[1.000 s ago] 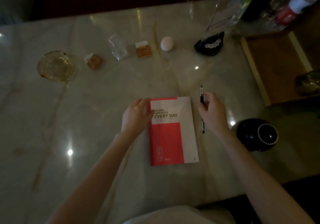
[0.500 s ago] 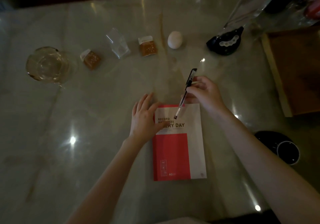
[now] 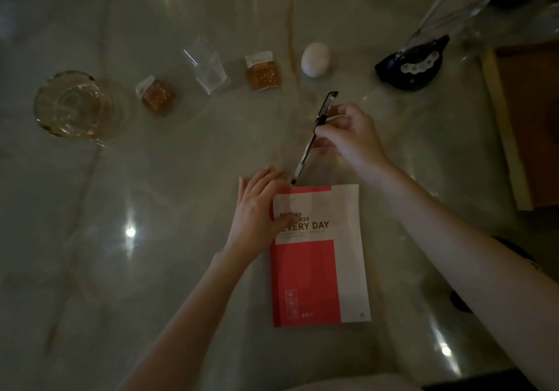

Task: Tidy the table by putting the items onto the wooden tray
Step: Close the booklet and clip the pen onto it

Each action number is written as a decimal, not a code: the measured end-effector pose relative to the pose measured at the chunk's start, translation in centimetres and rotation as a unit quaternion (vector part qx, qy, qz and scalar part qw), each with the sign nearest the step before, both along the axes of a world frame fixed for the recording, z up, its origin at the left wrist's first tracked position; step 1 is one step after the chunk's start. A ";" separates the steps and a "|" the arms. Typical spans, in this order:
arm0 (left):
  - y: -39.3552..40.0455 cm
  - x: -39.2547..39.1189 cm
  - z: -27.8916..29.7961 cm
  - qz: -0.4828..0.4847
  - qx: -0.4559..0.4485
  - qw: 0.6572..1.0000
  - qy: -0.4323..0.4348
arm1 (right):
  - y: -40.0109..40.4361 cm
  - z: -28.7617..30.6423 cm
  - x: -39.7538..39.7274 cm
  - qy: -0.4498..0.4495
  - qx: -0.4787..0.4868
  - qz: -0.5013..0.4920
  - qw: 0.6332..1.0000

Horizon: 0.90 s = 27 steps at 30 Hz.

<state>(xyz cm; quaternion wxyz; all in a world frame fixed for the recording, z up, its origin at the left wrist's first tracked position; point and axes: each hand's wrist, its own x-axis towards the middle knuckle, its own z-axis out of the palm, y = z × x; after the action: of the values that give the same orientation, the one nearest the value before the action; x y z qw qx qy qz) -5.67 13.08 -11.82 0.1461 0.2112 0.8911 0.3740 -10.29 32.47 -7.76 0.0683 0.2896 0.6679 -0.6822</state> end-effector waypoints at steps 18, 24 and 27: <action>-0.6 0.0 0.2 0.001 -0.008 1.000 0.002 | -3.2 -0.7 0.1 -0.109 0.016 0.200 0.974; -1.0 0.1 -0.1 -0.012 -0.006 1.000 0.012 | -2.7 -0.8 0.6 -0.124 0.039 0.203 0.971; -1.7 1.7 -0.4 0.041 -0.068 0.994 0.070 | -2.7 -0.9 0.6 -0.130 0.034 0.189 0.973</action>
<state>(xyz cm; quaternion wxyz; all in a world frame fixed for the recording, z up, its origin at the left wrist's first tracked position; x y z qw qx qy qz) -3.93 11.37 -12.26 0.0819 0.1897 0.9304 0.3028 -9.67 29.77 -8.64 0.2722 0.2464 0.7190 -0.5902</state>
